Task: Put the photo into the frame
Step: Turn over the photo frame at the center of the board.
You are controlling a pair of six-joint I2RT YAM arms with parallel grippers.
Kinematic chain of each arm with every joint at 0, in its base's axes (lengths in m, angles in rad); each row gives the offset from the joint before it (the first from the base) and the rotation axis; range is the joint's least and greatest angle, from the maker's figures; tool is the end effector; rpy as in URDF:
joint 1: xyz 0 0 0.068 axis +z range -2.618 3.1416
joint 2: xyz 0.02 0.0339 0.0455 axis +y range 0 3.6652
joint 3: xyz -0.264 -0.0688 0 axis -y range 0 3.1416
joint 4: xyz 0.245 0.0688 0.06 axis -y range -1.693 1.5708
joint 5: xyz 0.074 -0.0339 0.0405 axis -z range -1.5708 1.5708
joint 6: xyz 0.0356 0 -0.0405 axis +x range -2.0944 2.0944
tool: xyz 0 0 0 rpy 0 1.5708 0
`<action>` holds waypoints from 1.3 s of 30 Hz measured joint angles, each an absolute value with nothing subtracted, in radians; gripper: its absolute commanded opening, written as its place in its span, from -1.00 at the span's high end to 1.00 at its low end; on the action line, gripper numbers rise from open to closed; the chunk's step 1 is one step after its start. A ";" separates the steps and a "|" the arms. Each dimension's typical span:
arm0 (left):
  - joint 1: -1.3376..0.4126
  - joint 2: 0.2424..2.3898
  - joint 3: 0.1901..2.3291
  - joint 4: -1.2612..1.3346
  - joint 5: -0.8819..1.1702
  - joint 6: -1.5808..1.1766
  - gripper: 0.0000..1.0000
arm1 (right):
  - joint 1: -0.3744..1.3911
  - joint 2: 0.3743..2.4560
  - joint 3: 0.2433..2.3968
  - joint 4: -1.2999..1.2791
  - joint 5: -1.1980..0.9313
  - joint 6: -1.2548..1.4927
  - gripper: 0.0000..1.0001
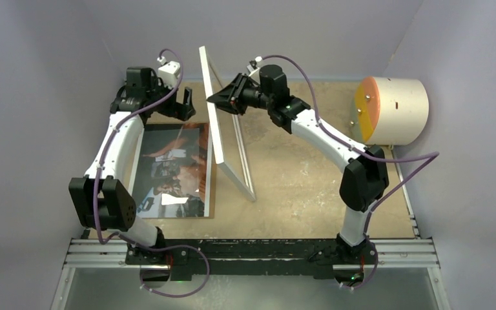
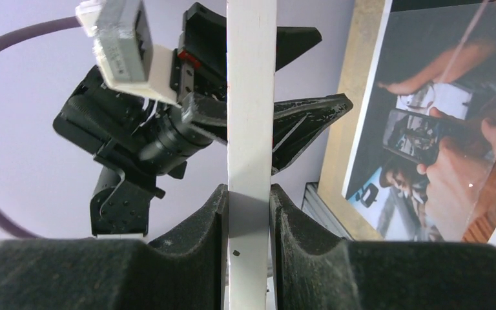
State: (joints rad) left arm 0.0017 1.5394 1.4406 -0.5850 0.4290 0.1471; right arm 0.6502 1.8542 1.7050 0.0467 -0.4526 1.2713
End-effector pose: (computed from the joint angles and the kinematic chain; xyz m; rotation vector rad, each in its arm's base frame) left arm 0.3439 -0.0142 0.3457 0.3868 2.1773 -0.4002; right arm 0.3491 0.2851 0.3790 0.2136 2.0137 1.7279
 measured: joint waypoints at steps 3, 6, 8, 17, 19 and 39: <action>-0.070 1.541 1.493 -0.575 0.385 0.130 -1.00 | 0.621 1.830 1.653 0.102 -0.488 1.295 0.45; -0.135 1.560 1.566 -0.560 0.351 0.121 -1.00 | 0.598 1.810 1.636 0.099 -0.518 1.289 0.13; -0.180 1.585 1.623 -0.546 0.319 0.118 -1.00 | 0.584 1.803 1.636 0.088 -0.527 1.271 -0.05; -0.312 1.733 1.790 -0.542 0.197 0.123 -1.00 | 0.524 1.782 1.708 -0.160 -0.536 1.087 -0.19; -0.329 1.763 1.810 -0.545 0.179 0.123 -1.00 | 0.518 1.782 1.774 -0.263 -0.510 1.019 -0.15; -0.348 1.817 1.613 -0.522 0.025 0.196 -1.00 | 0.501 1.745 1.950 -0.779 0.083 0.500 0.93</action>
State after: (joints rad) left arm -0.3485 1.8172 1.6131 -0.5217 0.0254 0.1955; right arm 0.5007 1.7451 1.9495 -0.7788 0.0830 0.4999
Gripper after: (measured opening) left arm 0.996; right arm 0.301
